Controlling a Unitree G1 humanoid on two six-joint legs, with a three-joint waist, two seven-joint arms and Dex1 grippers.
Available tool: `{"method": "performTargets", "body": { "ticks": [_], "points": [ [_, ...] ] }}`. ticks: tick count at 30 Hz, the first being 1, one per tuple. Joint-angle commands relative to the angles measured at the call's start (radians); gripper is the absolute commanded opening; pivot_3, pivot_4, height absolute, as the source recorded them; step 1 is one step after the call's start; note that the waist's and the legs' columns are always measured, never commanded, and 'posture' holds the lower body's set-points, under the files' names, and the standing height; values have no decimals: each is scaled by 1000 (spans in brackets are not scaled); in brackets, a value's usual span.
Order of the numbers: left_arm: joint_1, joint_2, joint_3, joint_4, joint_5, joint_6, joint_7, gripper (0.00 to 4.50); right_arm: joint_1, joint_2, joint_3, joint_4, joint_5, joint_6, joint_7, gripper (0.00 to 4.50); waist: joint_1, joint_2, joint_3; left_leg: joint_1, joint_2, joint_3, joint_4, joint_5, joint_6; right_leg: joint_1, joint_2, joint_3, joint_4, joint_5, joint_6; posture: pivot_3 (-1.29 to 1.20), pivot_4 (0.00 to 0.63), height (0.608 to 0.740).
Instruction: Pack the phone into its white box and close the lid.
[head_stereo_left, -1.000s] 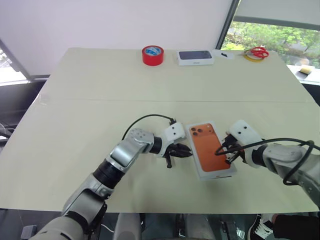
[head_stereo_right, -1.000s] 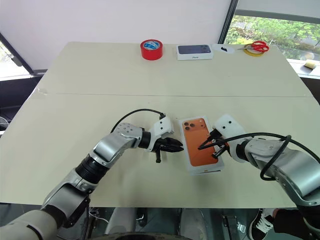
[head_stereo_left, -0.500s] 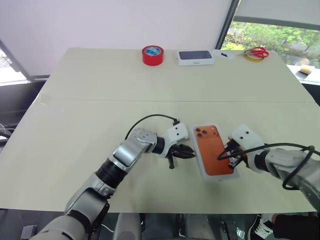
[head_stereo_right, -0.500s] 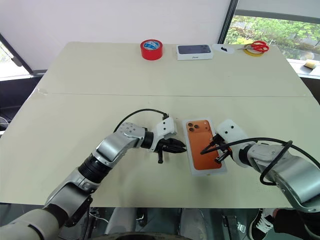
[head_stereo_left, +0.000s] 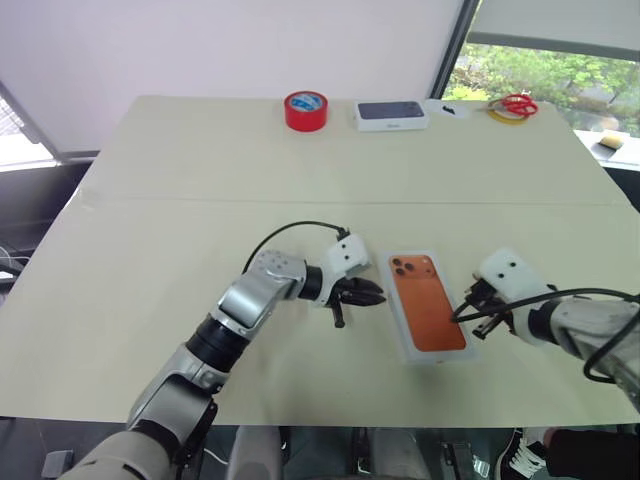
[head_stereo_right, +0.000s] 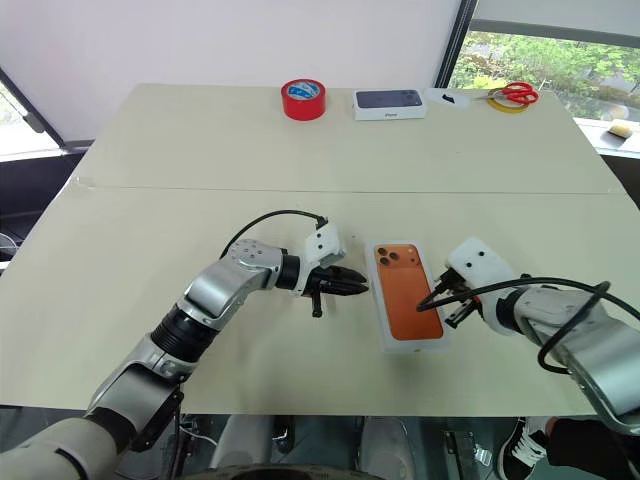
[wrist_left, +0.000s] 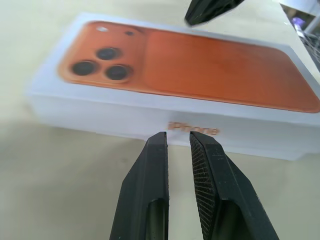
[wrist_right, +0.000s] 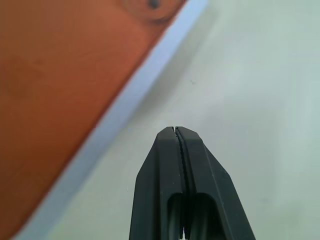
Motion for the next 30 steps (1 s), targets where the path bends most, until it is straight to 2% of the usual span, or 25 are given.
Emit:
{"method": "performTargets", "body": {
  "ticks": [1, 6, 9, 14, 18, 24, 28, 30],
  "points": [
    [-25, -14, 50, -12, -35, 13, 18, 763, 39, -16, -135, -52, 6, -75, 94, 27, -1, 0, 0, 0, 0, 0, 0, 0, 0, 0, 0, 0, 0, 0, 0, 0, 150, 730],
    [-66, -63, 67, 20, -42, 23, 56, 763, 134, 32, -209, -159, 89, -112, 210, 27, 0, 0, 0, 1, 0, -1, 0, 0, 0, 1, 0, 0, 0, 0, 0, 0, 150, 730],
    [-101, -104, 43, 72, -17, 11, 86, 763, 197, 48, -173, -204, 85, -119, 218, 27, 2, 0, 0, 0, 0, -1, 1, 0, 0, 2, 0, 0, 0, 0, 0, 0, 150, 730],
    [-135, -118, -63, 158, 70, -19, 84, 763, 254, 63, -60, -200, 6, -126, 154, 27, -2, 0, 0, 1, 0, -2, 1, 0, 0, 2, 1, 0, 0, 0, 0, 0, 150, 730],
    [-146, -107, -63, 188, 90, -18, 83, 763, 263, 75, -44, -213, -18, -128, 129, 27, -2, -2, -1, 2, 0, -2, 1, 0, 0, 3, 1, 0, 0, 0, 0, 0, 150, 730],
    [-152, -59, 140, 128, -31, -9, 78, 763, 187, 162, -128, -194, -54, -217, 68, 27, -6, -2, -1, 1, 0, -2, 1, 0, 0, 1, 1, 0, 0, 0, 0, 0, 150, 730],
    [-143, 48, 282, 136, -70, -70, 84, 763, 114, 219, -182, -124, -68, -260, 41, 27, -3, -1, -1, 2, 0, -2, 1, 0, -1, 2, 1, 0, 1, 0, 0, 0, 150, 730],
    [-112, 134, 354, 150, -62, -116, 98, 763, 92, 243, -245, -47, -47, -299, 69, 27, -3, -2, -1, 1, 0, -2, 1, 0, -1, 2, 1, 0, 1, 0, 0, 0, 150, 730]
  ]
}}
